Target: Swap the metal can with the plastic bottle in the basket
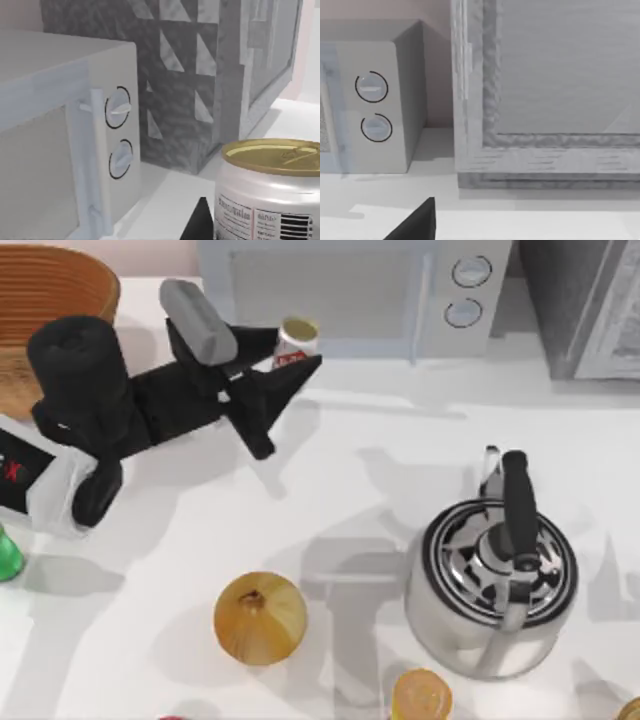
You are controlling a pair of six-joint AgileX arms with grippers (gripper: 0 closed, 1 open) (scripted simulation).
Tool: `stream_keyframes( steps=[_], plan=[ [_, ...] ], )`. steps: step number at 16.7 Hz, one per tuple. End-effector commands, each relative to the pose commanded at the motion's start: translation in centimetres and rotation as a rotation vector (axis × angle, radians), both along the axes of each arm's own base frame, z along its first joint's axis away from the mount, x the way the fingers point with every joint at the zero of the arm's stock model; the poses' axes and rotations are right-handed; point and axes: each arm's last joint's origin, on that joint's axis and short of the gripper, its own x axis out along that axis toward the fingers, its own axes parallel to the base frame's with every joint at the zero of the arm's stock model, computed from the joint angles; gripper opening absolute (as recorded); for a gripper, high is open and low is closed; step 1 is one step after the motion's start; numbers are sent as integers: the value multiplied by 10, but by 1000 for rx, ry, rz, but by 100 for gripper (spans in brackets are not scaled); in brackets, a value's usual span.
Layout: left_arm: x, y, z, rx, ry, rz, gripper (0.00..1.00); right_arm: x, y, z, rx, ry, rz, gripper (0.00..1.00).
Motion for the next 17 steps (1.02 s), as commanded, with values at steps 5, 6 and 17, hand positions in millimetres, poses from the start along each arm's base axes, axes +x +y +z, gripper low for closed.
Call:
stream_keyframes(
  steps=[5, 6, 17],
  plan=[
    [21, -31, -64, 0, 7, -239, 0, 0, 0, 0, 0, 0, 0, 100],
    [22, -35, -75, 0, 8, -280, 0, 0, 0, 0, 0, 0, 0, 100],
    [25, -56, -129, -3, 12, -511, 0, 0, 0, 0, 0, 0, 0, 100]
  ],
)
